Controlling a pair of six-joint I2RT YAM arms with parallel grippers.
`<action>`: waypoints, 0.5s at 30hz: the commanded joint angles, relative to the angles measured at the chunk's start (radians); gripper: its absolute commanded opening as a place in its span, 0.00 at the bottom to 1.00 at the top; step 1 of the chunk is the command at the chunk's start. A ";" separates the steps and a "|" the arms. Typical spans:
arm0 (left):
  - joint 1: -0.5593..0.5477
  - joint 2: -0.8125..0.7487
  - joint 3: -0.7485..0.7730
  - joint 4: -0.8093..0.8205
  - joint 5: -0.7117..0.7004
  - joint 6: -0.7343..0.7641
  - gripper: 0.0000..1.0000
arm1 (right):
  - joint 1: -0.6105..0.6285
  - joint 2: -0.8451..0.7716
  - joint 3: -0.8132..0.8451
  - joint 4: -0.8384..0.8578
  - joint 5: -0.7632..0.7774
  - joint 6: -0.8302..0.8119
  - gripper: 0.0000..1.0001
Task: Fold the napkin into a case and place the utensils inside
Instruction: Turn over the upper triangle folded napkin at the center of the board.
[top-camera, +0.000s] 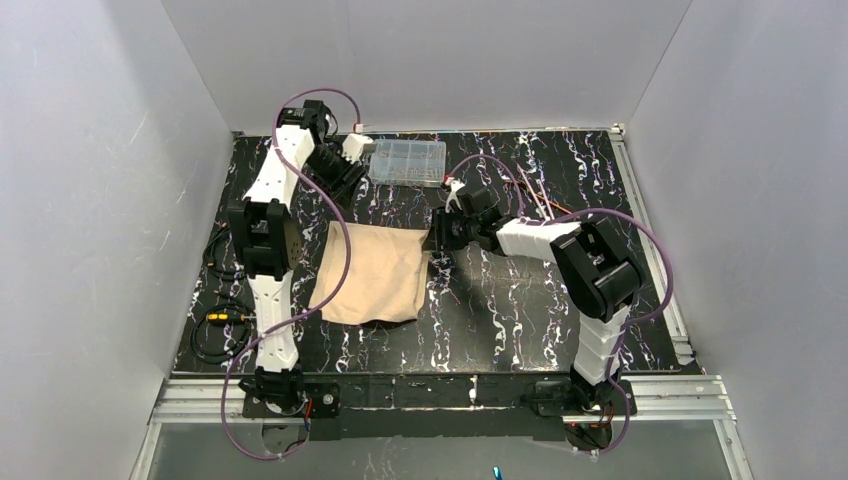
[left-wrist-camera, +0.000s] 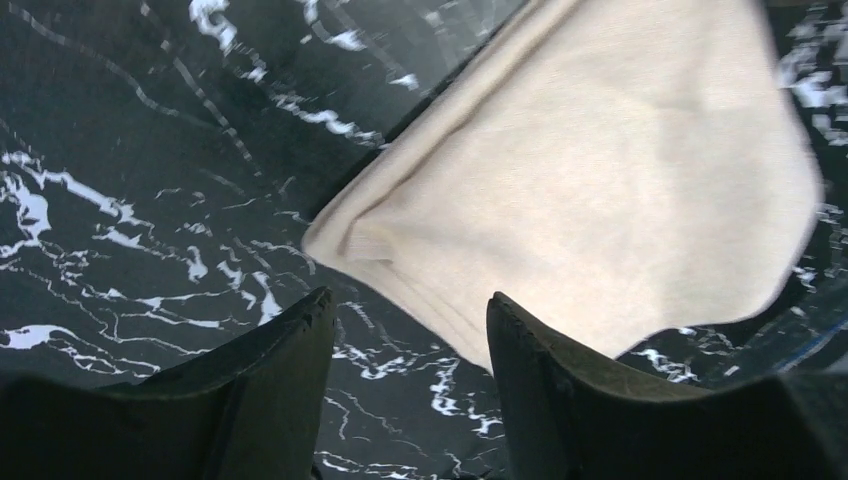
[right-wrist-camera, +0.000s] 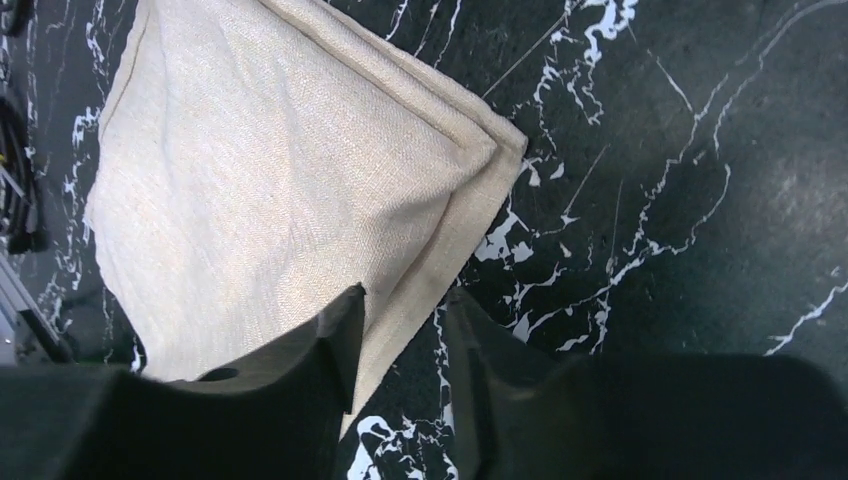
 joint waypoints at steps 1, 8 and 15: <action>-0.095 -0.110 -0.002 -0.106 0.162 0.004 0.54 | -0.006 -0.088 -0.031 0.077 -0.002 0.069 0.38; -0.272 -0.062 -0.091 0.089 0.252 -0.015 0.52 | -0.066 -0.153 -0.116 0.070 -0.003 0.167 0.08; -0.344 0.082 0.033 0.101 0.240 0.013 0.52 | -0.059 -0.164 -0.222 0.136 -0.087 0.245 0.01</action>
